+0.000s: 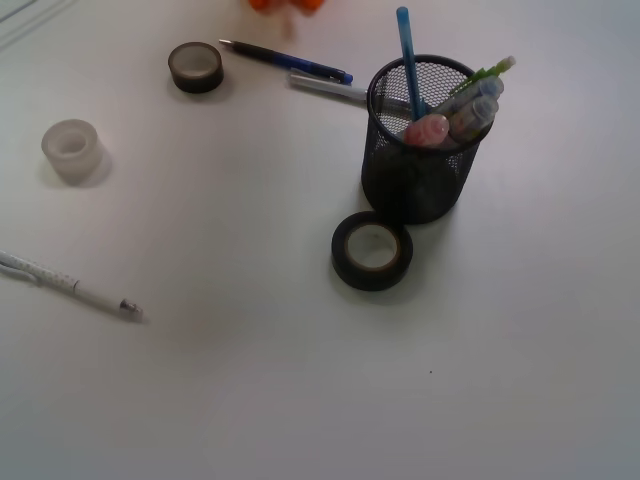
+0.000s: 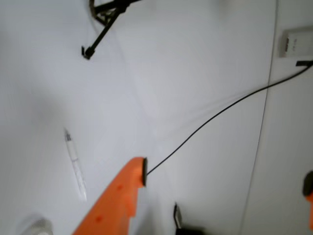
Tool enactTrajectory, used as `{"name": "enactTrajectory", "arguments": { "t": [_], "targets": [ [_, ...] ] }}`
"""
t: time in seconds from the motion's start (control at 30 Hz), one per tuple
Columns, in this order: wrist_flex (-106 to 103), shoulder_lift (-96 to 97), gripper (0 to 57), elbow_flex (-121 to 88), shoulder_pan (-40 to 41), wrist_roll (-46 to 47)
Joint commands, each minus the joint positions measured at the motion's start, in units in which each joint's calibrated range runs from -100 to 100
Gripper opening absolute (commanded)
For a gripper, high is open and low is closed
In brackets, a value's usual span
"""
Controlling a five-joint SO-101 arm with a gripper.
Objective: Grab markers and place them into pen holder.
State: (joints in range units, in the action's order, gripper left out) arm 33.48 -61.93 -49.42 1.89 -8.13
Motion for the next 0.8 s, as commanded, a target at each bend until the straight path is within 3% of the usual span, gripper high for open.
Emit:
{"name": "enactTrajectory", "arguments": {
  "t": [0.0,0.3,0.43,0.6,0.67,0.77],
  "targets": [
    [1.0,-5.7,35.4,-7.6,-3.2,6.7],
    [-0.7,-26.3,35.4,-38.2,-3.4,9.5],
    [4.9,-37.5,35.4,-45.8,0.3,9.6],
    [9.2,-35.3,35.3,-47.5,2.9,10.2],
    [9.7,-35.9,31.7,-48.9,2.9,10.8],
    [9.7,-36.9,18.0,-49.6,3.0,11.2]
  ]
}}
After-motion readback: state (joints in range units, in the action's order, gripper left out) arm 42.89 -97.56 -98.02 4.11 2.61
